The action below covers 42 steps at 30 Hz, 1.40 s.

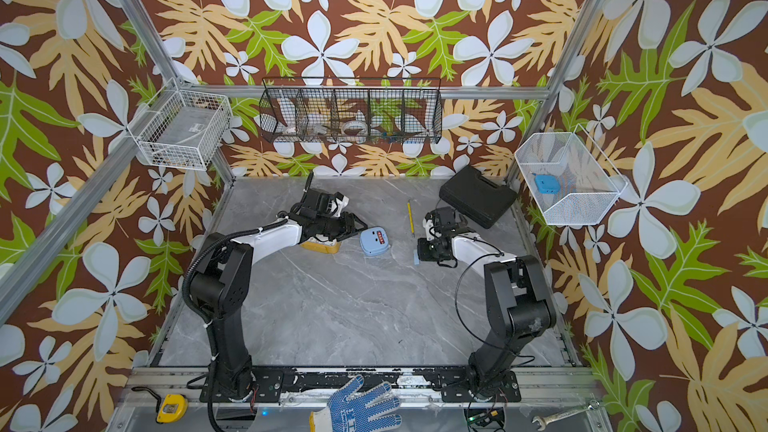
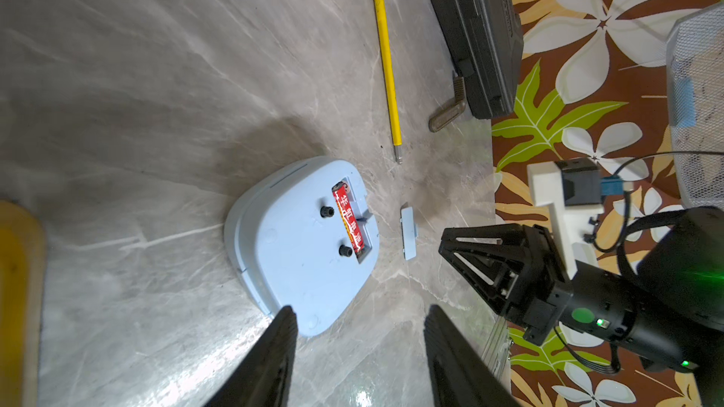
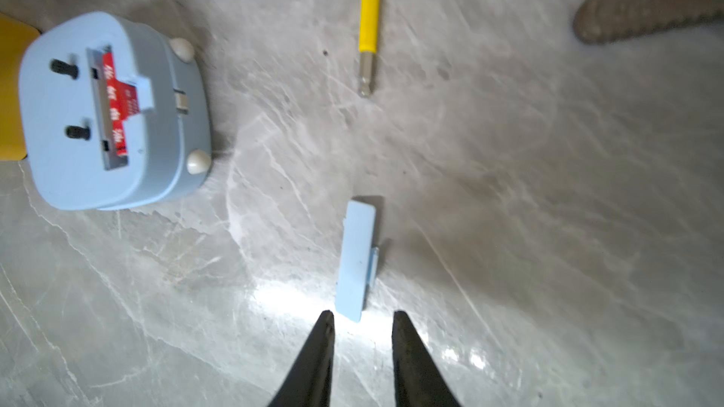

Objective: Insert the battery into the alarm
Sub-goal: Adjust the alarm at the center of the board, then pick up the cover from the center of the board.

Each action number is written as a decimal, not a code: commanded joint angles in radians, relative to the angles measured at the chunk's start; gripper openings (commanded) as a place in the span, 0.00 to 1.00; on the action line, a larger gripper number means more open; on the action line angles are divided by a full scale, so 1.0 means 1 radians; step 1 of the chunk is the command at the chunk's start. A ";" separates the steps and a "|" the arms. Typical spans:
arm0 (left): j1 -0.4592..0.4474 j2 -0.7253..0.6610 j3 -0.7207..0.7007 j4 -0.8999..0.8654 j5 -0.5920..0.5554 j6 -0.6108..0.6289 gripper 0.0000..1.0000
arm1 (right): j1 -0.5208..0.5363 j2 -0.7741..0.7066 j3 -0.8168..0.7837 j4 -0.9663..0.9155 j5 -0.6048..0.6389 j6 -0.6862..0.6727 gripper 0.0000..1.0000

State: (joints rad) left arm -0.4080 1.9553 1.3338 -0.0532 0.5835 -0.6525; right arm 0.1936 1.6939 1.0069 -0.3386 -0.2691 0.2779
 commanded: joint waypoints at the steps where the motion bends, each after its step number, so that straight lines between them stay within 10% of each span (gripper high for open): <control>1: 0.002 -0.006 -0.002 0.032 -0.011 -0.011 0.55 | -0.018 -0.004 -0.036 0.075 -0.086 0.039 0.28; 42: 0.001 0.015 -0.021 0.054 -0.013 -0.045 0.54 | -0.051 0.121 -0.042 0.174 -0.160 0.046 0.11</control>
State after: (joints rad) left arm -0.4080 1.9656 1.3151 -0.0250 0.5728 -0.6983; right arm 0.1425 1.8099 0.9684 -0.1486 -0.4381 0.3294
